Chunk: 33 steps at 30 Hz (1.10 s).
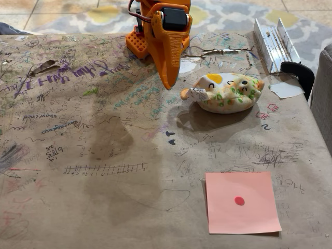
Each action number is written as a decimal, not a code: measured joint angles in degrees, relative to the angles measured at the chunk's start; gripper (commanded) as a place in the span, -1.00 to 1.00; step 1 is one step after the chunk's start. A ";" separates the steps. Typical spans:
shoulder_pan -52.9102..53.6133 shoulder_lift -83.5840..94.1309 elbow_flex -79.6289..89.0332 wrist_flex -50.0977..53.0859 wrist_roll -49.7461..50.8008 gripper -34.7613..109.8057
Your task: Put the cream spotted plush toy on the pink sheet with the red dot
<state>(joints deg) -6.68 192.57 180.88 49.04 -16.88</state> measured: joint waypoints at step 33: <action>-1.05 0.00 0.00 0.00 -0.88 -0.52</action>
<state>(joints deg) -7.73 192.57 180.88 49.04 -17.75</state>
